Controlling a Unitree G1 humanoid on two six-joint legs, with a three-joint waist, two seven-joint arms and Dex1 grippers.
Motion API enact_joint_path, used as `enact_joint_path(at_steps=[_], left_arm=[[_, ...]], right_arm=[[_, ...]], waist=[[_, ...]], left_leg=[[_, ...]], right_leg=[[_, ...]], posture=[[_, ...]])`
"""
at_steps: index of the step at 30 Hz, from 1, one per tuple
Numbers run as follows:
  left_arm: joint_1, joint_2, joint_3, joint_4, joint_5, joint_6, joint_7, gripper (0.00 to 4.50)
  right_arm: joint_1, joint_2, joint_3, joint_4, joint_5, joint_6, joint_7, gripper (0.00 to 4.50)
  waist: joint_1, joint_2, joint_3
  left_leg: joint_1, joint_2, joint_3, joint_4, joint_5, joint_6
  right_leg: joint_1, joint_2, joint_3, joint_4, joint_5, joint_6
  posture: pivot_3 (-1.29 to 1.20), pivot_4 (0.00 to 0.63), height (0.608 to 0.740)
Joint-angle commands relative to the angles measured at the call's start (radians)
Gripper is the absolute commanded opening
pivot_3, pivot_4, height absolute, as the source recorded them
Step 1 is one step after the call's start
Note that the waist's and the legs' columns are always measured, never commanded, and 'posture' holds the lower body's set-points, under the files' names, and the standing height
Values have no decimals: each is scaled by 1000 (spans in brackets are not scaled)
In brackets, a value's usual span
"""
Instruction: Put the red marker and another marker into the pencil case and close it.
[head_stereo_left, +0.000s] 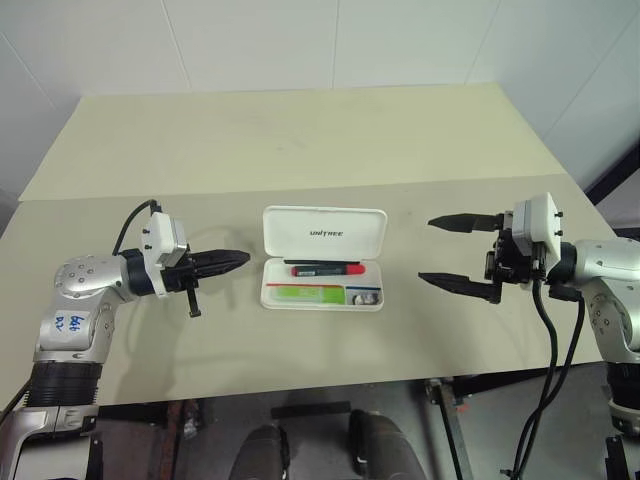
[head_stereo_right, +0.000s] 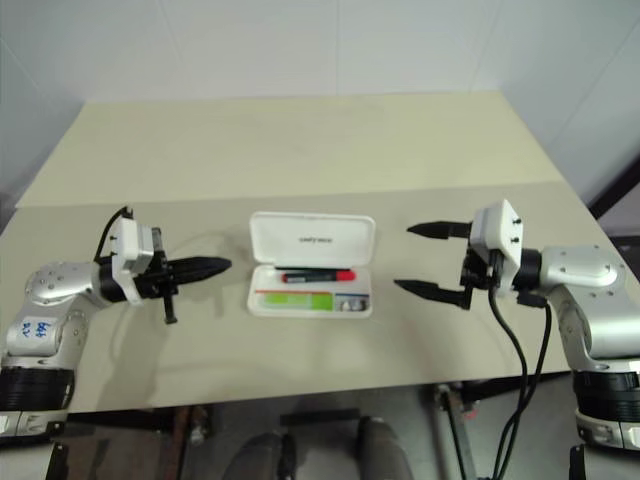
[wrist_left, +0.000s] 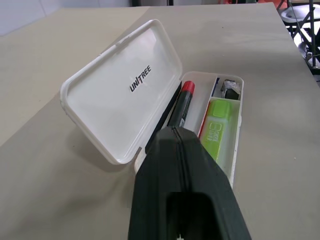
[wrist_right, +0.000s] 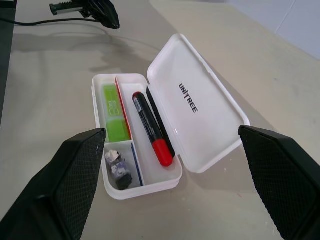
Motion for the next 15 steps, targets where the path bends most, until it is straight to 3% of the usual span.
enact_joint_path(at_steps=[1, 8, 15], left_arm=[[-35, -23, 31, 21, -4, -35, 34, 22], [-134, -103, 79, 124, -12, -37, 170, 22], [-220, -140, 41, 256, 106, -78, 306, 22]], right_arm=[[-22, -3, -19, -41, 33, -3, -12, 4500], [-22, 8, -6, -53, 55, 8, -25, 4500], [-16, 24, 16, -59, 39, -5, -38, 4500]], waist=[[0, 0, 0], [2, 0, 0], [4, 0, 0]], left_leg=[[0, 0, 0, 0, 0, 0], [0, -1, 0, 1, 0, 0], [0, -2, 0, 1, 0, 0]], right_leg=[[0, 0, 0, 0, 0, 0], [0, 0, 0, 1, 0, 1], [0, 0, -1, 0, 1, 1]], posture=[[0, 150, 740], [0, 150, 740], [0, 150, 740]])
